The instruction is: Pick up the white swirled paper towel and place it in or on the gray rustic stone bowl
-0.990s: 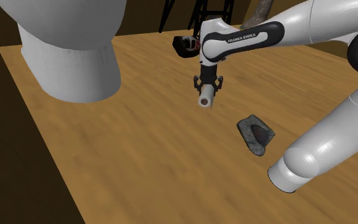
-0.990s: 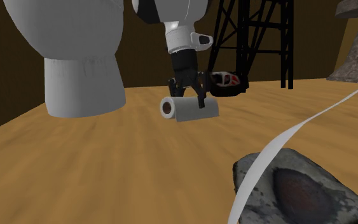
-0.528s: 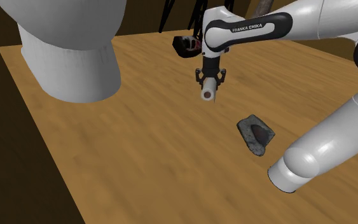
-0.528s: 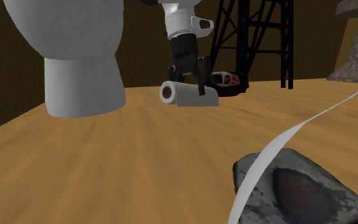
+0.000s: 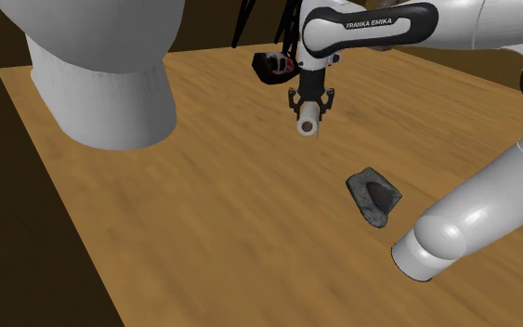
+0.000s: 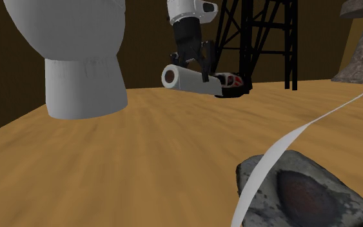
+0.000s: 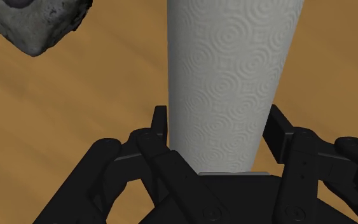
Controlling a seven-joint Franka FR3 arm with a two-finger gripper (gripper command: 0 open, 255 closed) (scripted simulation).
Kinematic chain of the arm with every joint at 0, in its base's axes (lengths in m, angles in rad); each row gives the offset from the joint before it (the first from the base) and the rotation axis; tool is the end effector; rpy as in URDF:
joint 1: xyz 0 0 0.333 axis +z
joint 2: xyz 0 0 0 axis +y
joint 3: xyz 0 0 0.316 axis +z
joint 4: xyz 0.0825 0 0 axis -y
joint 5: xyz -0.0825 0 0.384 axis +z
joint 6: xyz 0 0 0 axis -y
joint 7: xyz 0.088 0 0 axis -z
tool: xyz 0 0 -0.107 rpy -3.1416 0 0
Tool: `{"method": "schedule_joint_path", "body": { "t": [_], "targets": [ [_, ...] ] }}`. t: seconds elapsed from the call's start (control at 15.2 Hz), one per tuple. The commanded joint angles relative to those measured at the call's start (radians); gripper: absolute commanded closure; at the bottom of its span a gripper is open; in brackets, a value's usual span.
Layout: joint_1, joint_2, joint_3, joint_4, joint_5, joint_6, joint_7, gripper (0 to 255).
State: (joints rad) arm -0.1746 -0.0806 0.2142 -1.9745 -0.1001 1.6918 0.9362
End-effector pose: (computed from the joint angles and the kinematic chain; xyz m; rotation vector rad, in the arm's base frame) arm 0.5122 0.0130 0.4881 2.6609 -1.2474 -0.1866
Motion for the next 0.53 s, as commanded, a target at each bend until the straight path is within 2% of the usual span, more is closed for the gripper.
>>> {"method": "schedule_joint_path", "body": {
  "t": [0.0, 0.46],
  "targets": [
    [0.000, -0.007, 0.000, 0.016, 0.002, -0.023, -0.002, 255],
    [-0.015, -0.286, -0.047, -0.265, 0.028, -0.008, -0.084, 255]
  ]
}}
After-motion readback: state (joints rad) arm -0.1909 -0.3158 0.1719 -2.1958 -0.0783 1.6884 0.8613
